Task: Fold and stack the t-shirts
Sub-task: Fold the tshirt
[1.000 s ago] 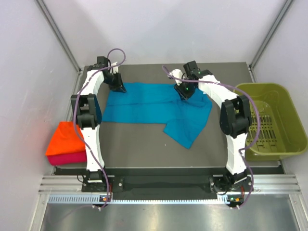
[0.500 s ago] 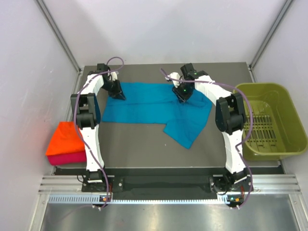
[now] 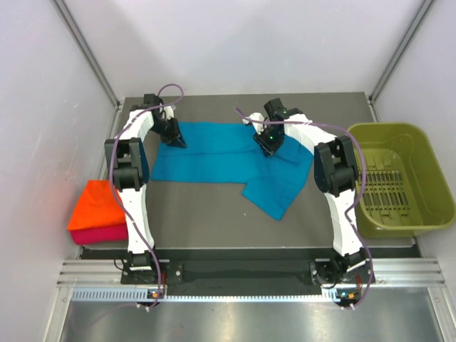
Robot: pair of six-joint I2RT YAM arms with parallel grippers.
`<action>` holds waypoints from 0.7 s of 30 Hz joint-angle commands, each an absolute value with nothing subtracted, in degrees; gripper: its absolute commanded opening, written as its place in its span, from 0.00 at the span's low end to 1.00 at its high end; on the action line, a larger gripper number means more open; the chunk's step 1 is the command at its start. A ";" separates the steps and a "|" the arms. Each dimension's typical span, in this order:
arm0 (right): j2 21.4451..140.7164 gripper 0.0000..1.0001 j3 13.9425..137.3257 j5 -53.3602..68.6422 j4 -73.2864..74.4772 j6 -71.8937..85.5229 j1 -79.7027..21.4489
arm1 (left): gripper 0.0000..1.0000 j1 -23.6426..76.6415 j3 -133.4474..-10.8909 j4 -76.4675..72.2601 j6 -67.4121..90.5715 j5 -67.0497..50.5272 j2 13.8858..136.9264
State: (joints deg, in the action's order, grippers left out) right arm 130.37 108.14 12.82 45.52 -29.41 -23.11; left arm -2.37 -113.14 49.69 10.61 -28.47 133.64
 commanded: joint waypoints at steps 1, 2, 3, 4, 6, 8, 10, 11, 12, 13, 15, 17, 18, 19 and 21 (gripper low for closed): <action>130.34 0.33 110.39 11.08 45.27 -30.67 -23.91 | 0.15 -2.29 -113.47 48.25 11.07 -28.83 131.13; 130.43 0.33 110.39 10.99 45.18 -30.50 -23.82 | 0.15 -2.37 -113.47 48.25 11.16 -28.83 131.22; 130.43 0.33 110.48 10.81 45.00 -30.50 -23.82 | 0.15 -2.37 -113.47 48.16 11.16 -28.83 131.22; 130.52 0.33 110.48 10.72 44.74 -30.50 -23.82 | 0.15 -2.37 -113.47 48.25 11.16 -28.83 131.22; 130.96 0.31 110.83 10.46 44.82 -30.32 -23.91 | 0.15 -2.37 -113.47 48.25 11.07 -28.65 131.22; 131.13 0.23 111.01 10.37 44.82 -30.32 -23.82 | 0.15 -2.29 -113.47 48.25 11.07 -28.74 131.13; 130.87 0.09 110.92 10.63 44.91 -30.32 -23.82 | 0.15 -2.37 -113.47 48.16 11.07 -28.65 131.13; 130.87 0.06 111.00 10.72 44.91 -30.24 -23.82 | 0.15 -2.37 -113.47 48.25 10.99 -28.74 131.13; 130.70 0.00 111.01 10.64 45.17 -30.23 -23.82 | 0.15 -2.37 -113.47 48.16 10.99 -28.65 131.13; 130.00 0.00 111.01 10.72 45.26 -30.06 -23.91 | 0.15 -2.37 -113.47 48.16 10.90 -28.57 131.31; 129.12 0.00 111.09 10.81 45.53 -29.97 -23.91 | 0.15 -2.37 -113.47 48.08 10.99 -28.65 131.31; 127.45 0.00 111.53 11.42 46.49 -29.88 -23.91 | 0.15 -2.29 -113.55 47.90 11.07 -28.92 131.39; 126.83 0.00 111.71 11.60 46.93 -29.80 -23.99 | 0.15 -2.37 -113.55 47.90 11.16 -29.09 131.40; 125.52 0.00 111.88 12.56 48.24 -29.62 -23.99 | 0.15 -2.37 -113.82 47.90 11.08 -29.18 131.48; 124.63 0.00 112.67 14.23 51.31 -29.36 -23.99 | 0.15 -2.37 -114.08 47.90 11.25 -29.27 131.75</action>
